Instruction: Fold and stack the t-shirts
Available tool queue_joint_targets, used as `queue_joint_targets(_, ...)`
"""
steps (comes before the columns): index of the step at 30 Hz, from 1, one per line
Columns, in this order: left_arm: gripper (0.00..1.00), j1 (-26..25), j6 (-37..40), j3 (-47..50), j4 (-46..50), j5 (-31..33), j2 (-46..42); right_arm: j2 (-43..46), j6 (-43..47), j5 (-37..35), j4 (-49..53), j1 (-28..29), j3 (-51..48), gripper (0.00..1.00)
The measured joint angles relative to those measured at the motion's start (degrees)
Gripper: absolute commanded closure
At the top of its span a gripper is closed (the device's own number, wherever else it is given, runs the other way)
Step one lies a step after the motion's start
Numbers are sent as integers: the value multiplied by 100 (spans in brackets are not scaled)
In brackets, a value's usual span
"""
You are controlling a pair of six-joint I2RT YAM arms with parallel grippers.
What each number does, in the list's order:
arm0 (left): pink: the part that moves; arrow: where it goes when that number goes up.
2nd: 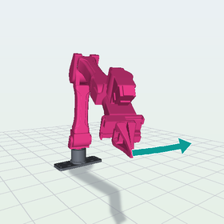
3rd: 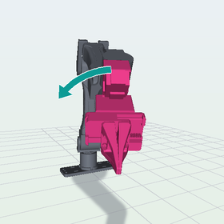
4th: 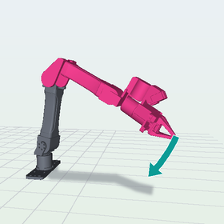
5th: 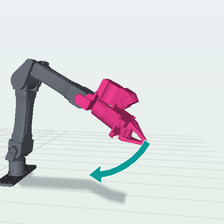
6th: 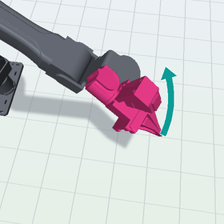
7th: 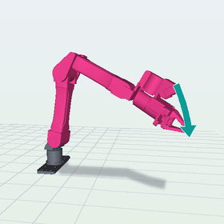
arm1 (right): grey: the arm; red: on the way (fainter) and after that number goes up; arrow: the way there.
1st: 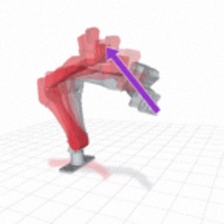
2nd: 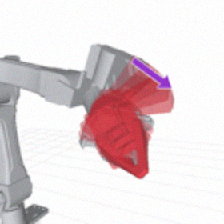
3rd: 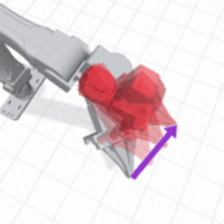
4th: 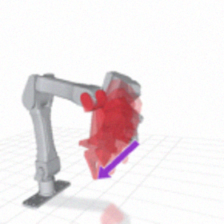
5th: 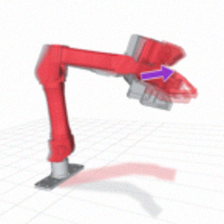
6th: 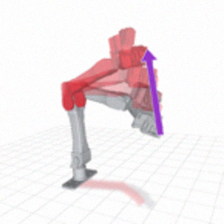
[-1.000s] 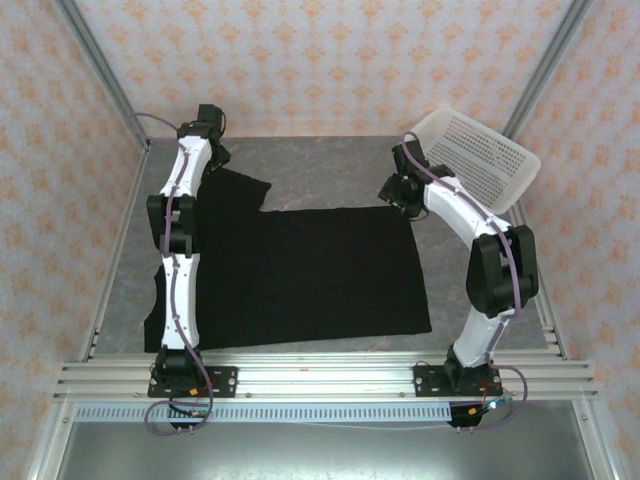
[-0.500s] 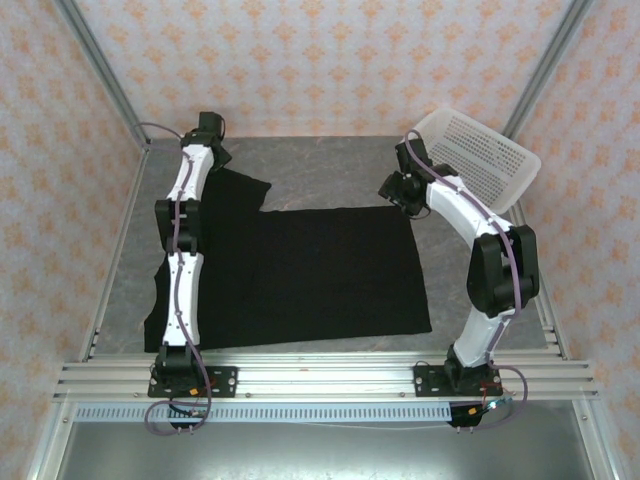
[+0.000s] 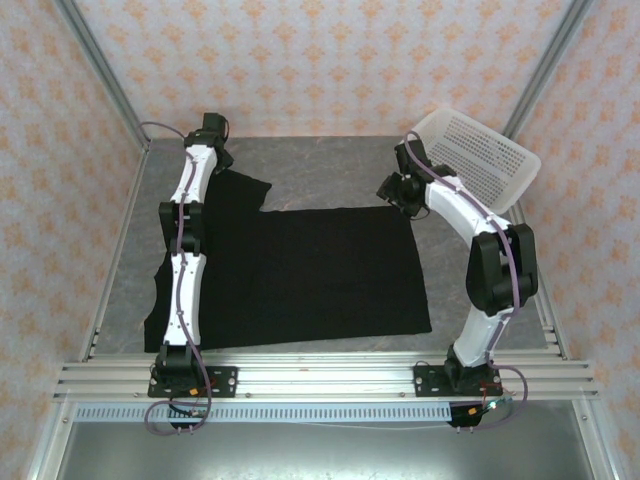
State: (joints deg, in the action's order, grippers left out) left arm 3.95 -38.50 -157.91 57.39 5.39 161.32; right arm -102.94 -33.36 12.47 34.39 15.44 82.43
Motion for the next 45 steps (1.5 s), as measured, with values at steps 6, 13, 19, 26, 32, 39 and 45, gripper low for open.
queue_joint_targets(6,64,-2,61,-33,258,0,0,-11,0,28,-26,-68,-35,44)
queue_joint_targets(13,86,-157,199,35,568,90,-81,-11,0,59,-39,-116,-74,45)
queue_joint_targets(19,100,-619,149,750,1032,157,-557,-11,-2,63,-52,-140,-92,50)
queue_joint_targets(26,100,-754,107,957,1095,127,-769,-450,-334,-282,17,-201,-4,49)
queue_joint_targets(32,100,-643,109,957,1075,22,-1095,-1268,-597,-841,-2,-214,151,46)
queue_joint_targets(39,100,-564,109,946,1019,-304,-1344,-1617,-448,-1331,-74,-216,601,46)
queue_joint_targets(45,100,-562,111,946,986,-509,-1346,-1670,-361,-1469,-87,-238,986,46)
